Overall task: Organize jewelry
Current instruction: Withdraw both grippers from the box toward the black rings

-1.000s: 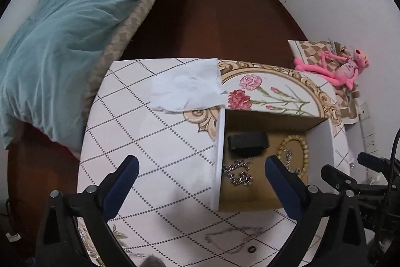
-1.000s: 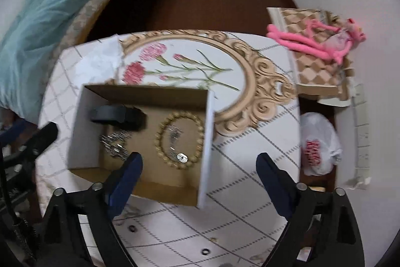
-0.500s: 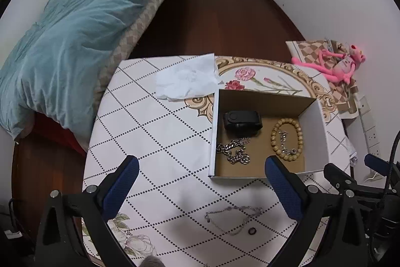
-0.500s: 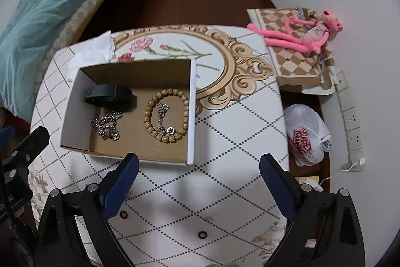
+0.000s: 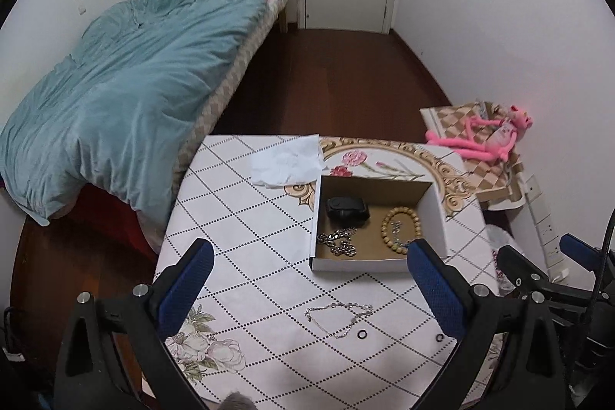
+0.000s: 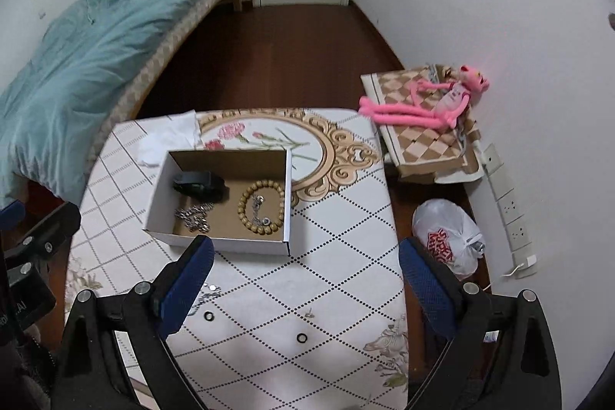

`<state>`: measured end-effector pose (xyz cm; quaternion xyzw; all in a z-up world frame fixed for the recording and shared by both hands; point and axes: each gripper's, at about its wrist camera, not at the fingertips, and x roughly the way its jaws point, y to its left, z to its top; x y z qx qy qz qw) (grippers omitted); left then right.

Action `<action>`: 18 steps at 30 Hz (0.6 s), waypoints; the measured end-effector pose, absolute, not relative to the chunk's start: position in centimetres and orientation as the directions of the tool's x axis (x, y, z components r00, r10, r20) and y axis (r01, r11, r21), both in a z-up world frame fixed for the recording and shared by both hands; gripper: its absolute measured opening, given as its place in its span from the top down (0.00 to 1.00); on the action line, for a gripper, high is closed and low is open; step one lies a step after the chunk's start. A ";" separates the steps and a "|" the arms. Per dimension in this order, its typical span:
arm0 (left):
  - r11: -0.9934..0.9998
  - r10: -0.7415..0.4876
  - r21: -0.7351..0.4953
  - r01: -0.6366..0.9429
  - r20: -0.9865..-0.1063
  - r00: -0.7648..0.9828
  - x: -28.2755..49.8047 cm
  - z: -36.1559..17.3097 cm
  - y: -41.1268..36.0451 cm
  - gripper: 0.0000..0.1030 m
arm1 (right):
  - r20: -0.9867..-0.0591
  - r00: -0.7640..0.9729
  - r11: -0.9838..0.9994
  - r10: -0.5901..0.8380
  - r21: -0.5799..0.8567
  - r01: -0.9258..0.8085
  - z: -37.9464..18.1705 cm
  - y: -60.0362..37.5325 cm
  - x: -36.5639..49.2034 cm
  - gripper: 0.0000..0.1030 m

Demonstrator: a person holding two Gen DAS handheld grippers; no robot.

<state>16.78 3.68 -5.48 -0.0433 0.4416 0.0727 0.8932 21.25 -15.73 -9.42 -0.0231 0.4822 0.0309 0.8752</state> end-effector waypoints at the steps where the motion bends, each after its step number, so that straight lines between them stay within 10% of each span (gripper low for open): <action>1: 0.985 0.094 -0.014 -0.169 -0.788 0.609 16.3 -5.0 3.6 0.00 | -0.840 0.541 0.997 0.040 -0.003 -0.077 -8.9 -15.8 20.8 0.05; 18: 0.964 0.203 0.101 -0.247 -0.877 0.436 11.6 -15.2 5.1 0.00 | -0.907 0.397 0.989 0.141 0.143 -0.025 -18.3 -19.0 15.5 0.05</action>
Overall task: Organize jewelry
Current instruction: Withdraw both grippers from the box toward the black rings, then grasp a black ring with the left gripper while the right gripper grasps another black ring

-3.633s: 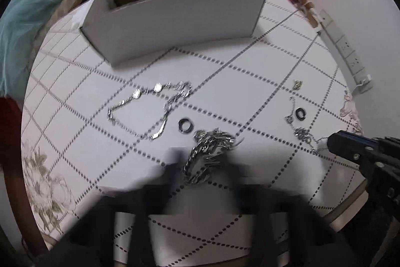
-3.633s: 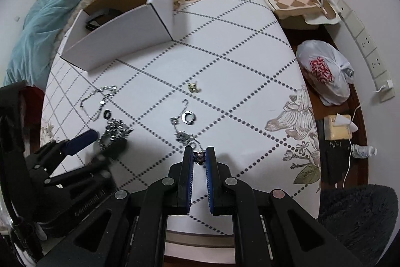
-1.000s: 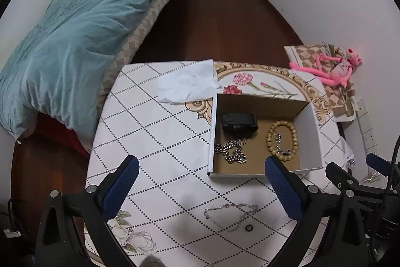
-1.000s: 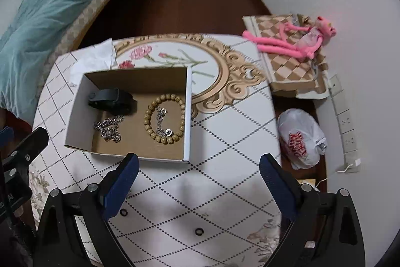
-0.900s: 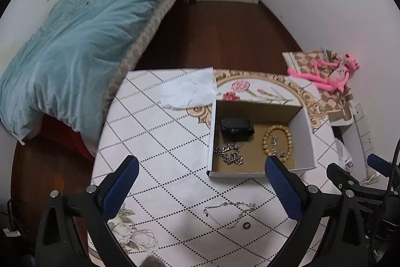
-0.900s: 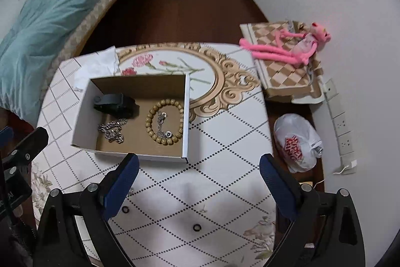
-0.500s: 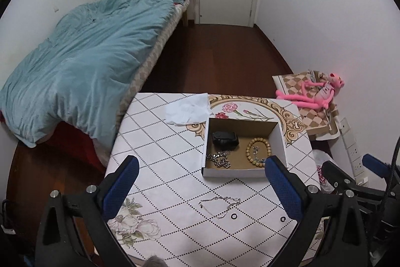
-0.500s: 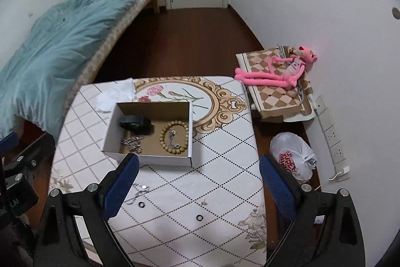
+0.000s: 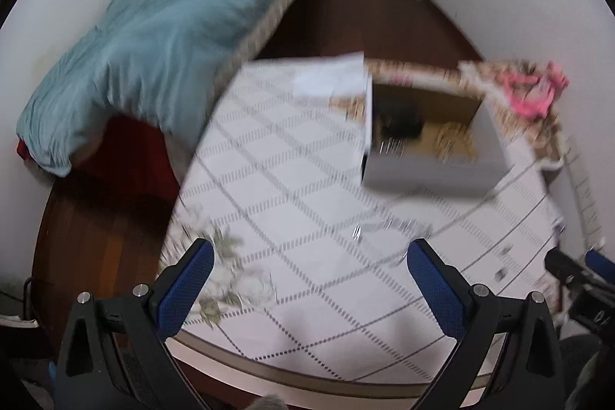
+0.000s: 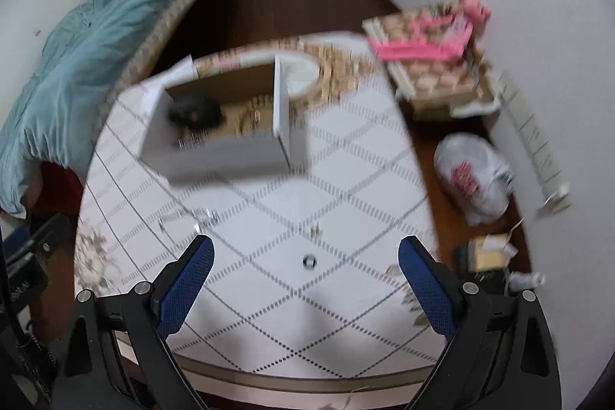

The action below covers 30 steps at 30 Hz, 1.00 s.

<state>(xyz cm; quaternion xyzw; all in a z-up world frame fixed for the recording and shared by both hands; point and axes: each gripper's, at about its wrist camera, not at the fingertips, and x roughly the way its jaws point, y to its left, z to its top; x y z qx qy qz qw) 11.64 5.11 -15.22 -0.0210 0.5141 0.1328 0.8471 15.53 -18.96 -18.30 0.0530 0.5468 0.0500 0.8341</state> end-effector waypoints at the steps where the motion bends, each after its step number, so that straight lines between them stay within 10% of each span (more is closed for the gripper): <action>1: 0.965 0.200 0.104 -0.243 -0.888 0.413 11.7 -16.5 5.1 0.00 | -0.911 0.385 0.988 0.148 0.150 -0.026 -19.3 -19.0 15.5 0.05; 16: 0.984 0.136 0.084 -0.159 -0.926 0.352 11.9 -23.6 2.4 0.01 | -0.908 0.408 0.996 0.092 0.082 -0.042 -28.4 -18.5 14.7 0.49; 20: 0.988 0.114 0.067 -0.141 -0.928 0.355 11.8 -24.1 1.6 0.01 | -0.891 0.451 0.997 0.050 0.018 -0.075 -28.4 -17.6 14.4 0.88; 30: 0.996 0.047 0.015 -0.086 -0.919 0.391 13.7 -24.1 -1.7 0.17 | -0.890 0.451 0.996 0.069 0.089 0.023 -28.1 -20.8 14.3 0.88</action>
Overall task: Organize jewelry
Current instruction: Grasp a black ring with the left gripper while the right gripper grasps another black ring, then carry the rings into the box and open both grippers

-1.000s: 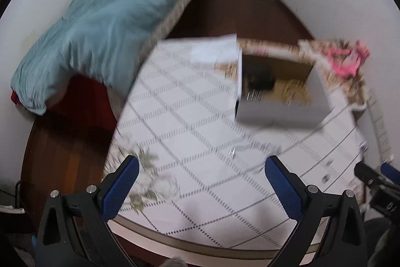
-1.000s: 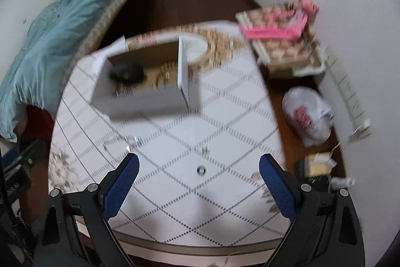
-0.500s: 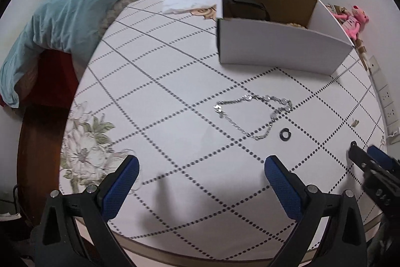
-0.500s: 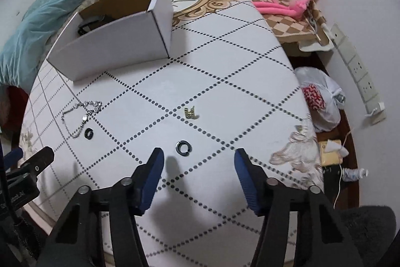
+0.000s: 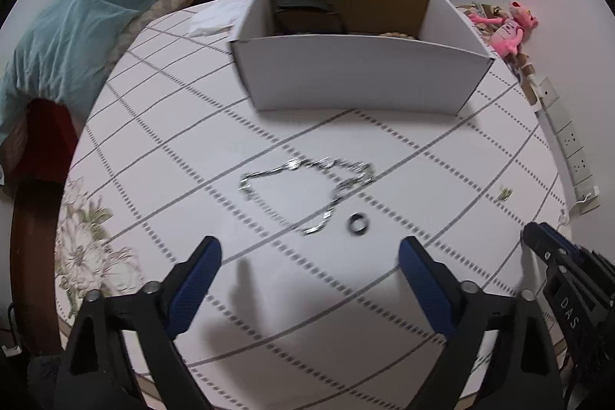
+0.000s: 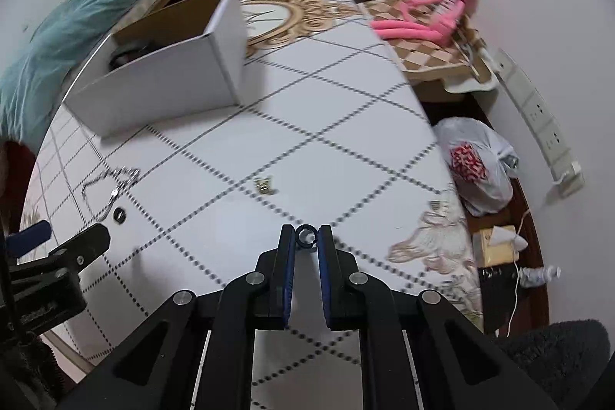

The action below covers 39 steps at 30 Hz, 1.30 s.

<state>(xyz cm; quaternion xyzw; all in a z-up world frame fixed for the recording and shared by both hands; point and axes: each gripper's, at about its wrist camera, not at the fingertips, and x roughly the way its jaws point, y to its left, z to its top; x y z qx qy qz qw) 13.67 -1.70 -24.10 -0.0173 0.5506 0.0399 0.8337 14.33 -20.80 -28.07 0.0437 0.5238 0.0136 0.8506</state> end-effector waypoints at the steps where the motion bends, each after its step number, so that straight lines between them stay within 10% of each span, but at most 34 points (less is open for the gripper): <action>1: 0.997 0.042 0.011 -0.081 -0.919 0.393 13.9 -24.2 -2.1 0.28 | -0.891 0.450 0.996 0.066 0.088 0.028 -28.1 -21.1 14.4 0.88; 16: 1.000 0.010 0.004 -0.017 -0.918 0.396 15.7 -25.6 -4.6 0.89 | -0.894 0.447 0.995 0.040 0.077 0.065 -28.1 -22.6 14.7 0.88; 39: 0.969 -0.196 -0.242 -0.048 -0.871 0.450 23.9 -14.6 3.2 0.90 | -0.832 0.429 0.936 0.350 0.320 -0.143 -18.3 -16.5 27.2 0.88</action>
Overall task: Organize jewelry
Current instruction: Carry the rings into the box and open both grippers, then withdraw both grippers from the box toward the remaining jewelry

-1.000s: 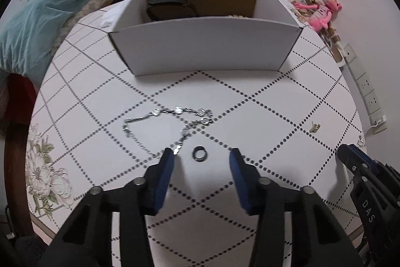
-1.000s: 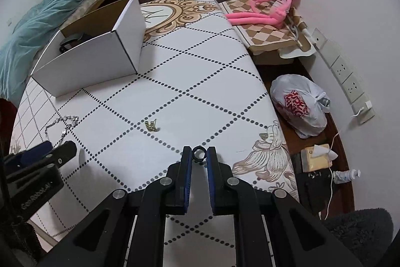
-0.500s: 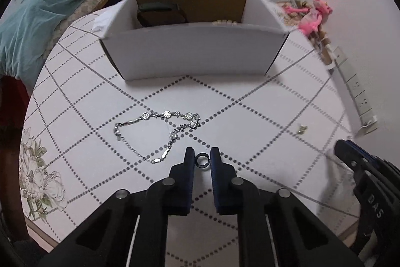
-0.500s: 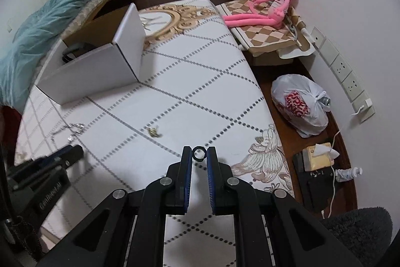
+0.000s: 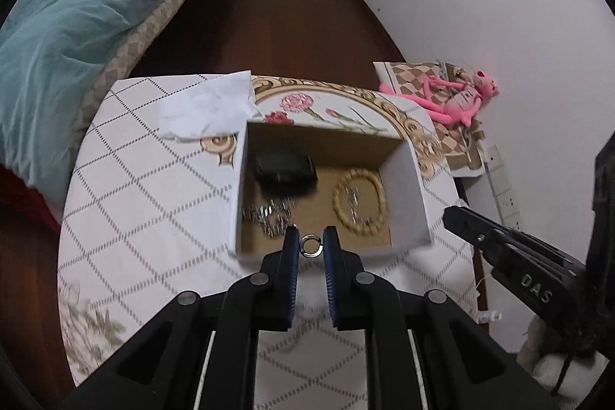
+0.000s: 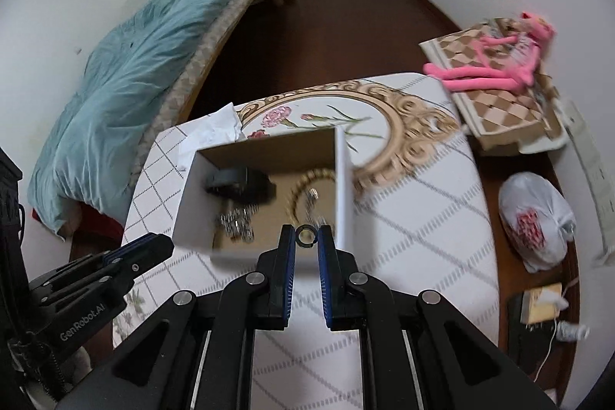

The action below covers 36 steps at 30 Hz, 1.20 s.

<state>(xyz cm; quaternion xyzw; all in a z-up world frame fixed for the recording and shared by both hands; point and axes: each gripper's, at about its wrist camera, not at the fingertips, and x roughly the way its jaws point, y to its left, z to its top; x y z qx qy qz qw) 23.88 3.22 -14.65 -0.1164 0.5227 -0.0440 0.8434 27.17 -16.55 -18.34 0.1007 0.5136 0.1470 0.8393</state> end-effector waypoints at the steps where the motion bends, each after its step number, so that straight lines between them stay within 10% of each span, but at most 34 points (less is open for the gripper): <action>1: 0.968 -0.197 -0.244 -0.053 -0.876 0.441 24.9 -14.8 3.5 0.90 | -0.839 0.416 0.937 0.350 0.319 -0.144 -18.5 -16.2 28.1 0.88; 9: 0.974 -0.163 -0.207 -0.092 -0.922 0.352 28.9 -15.9 3.9 0.85 | -0.907 0.282 0.946 0.313 0.273 -0.175 -20.5 -14.2 34.1 0.85; 13: 0.980 -0.101 -0.158 -0.123 -0.919 0.380 29.4 -15.5 4.7 0.24 | -0.909 0.283 0.949 0.305 0.266 -0.169 -20.1 -14.4 34.5 0.62; 17: 0.979 -0.058 -0.132 -0.156 -0.910 0.411 28.8 -15.0 5.6 0.23 | -0.907 0.308 0.955 0.286 0.245 -0.167 -19.6 -14.8 34.0 0.61; 21: 0.980 0.001 -0.083 -0.179 -0.907 0.422 28.0 -15.1 6.1 0.00 | -0.911 0.342 0.969 0.230 0.182 -0.167 -19.3 -14.9 32.9 0.36; 24: 0.981 0.058 -0.031 -0.190 -0.894 0.444 27.0 -15.1 6.1 0.00 | -0.917 0.364 0.979 0.166 0.109 -0.170 -19.4 -14.6 31.9 0.08; 36: 0.977 0.117 0.012 -0.212 -0.863 0.492 23.8 -13.4 5.7 0.00 | -0.902 0.420 0.988 0.097 0.037 -0.149 -18.2 -14.5 28.4 0.07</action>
